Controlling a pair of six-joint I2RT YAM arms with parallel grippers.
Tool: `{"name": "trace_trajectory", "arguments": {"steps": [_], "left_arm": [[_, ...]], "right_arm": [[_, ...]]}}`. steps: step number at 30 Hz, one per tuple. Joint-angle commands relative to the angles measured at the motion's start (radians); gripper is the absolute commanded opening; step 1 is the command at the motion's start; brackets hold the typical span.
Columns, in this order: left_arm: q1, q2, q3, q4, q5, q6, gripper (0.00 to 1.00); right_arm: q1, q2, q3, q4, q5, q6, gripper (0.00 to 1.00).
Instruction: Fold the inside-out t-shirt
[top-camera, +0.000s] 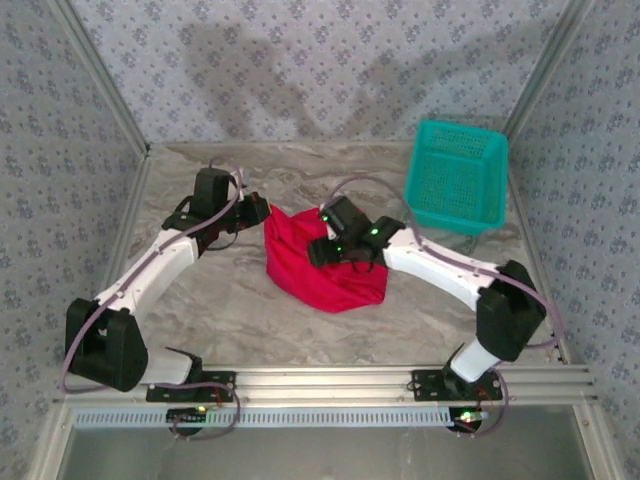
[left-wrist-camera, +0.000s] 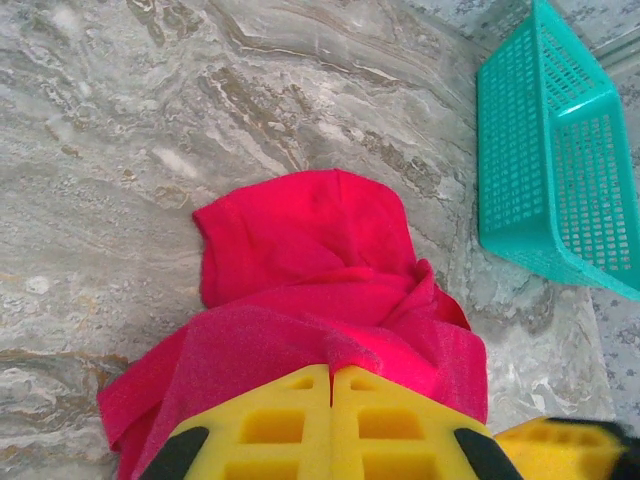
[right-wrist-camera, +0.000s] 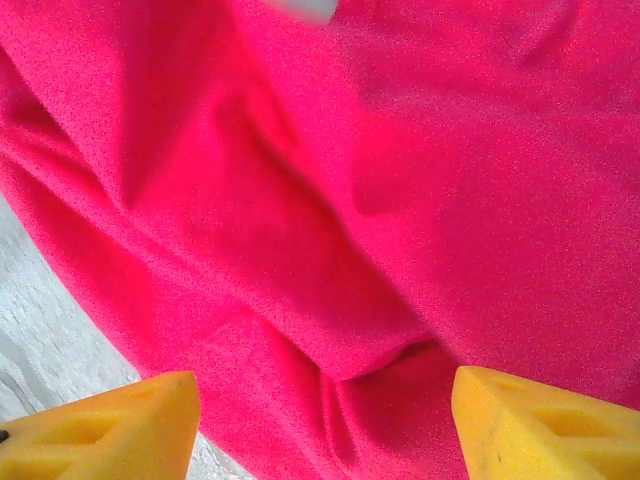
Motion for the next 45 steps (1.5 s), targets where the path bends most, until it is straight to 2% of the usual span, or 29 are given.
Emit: {"name": "trace_trajectory", "arguments": {"steps": [1,4,7,11,14,17,18,20,22,36,39,40,43,44,45], "left_arm": [[0.011,-0.029,0.026,-0.026,-0.012,0.008,0.0],[0.013,-0.042,0.017,-0.03,-0.009,0.008,0.0],[0.014,-0.055,0.007,-0.036,-0.009,0.011,0.0],[0.017,-0.065,0.003,-0.046,-0.008,0.02,0.0],[0.023,-0.067,0.007,-0.054,-0.009,0.029,0.0],[0.032,-0.064,0.01,-0.056,-0.006,0.038,0.0],[0.034,-0.063,0.012,-0.058,-0.004,0.04,0.0],[0.038,-0.061,0.014,-0.057,0.004,0.037,0.0],[0.037,-0.061,0.014,-0.052,0.01,0.032,0.0],[0.039,-0.072,0.015,-0.068,0.016,0.038,0.0],[0.042,-0.078,0.016,-0.077,0.016,0.041,0.0],[0.044,-0.079,0.018,-0.078,0.017,0.041,0.0],[0.054,-0.086,0.027,-0.087,0.028,0.047,0.0],[0.061,-0.086,0.033,-0.09,0.034,0.049,0.0],[0.067,-0.087,0.043,-0.096,0.037,0.054,0.0]], "right_arm": [[-0.004,0.065,-0.006,0.075,0.011,-0.044,0.7],[-0.009,0.136,0.014,0.09,0.035,-0.055,0.7],[-0.031,0.192,0.054,0.088,0.078,-0.053,0.61],[-0.054,0.201,0.11,0.061,0.07,-0.066,0.17],[-0.054,0.165,0.139,0.025,0.048,-0.09,0.01],[-0.053,0.119,0.164,-0.022,0.018,-0.12,0.0],[-0.054,0.106,0.164,-0.03,0.0,-0.128,0.09],[-0.054,0.086,0.166,-0.045,-0.02,-0.14,0.41],[-0.057,0.081,0.162,-0.051,-0.022,-0.149,0.5],[-0.06,0.184,0.157,-0.004,-0.021,-0.15,0.5],[-0.079,0.218,0.171,-0.003,-0.032,-0.154,0.46],[-0.083,0.226,0.183,-0.01,-0.039,-0.154,0.39],[-0.088,0.211,0.239,-0.067,-0.04,-0.161,0.05],[-0.089,0.196,0.274,-0.116,-0.016,-0.161,0.0],[-0.088,0.175,0.319,-0.179,0.009,-0.161,0.0]]}}
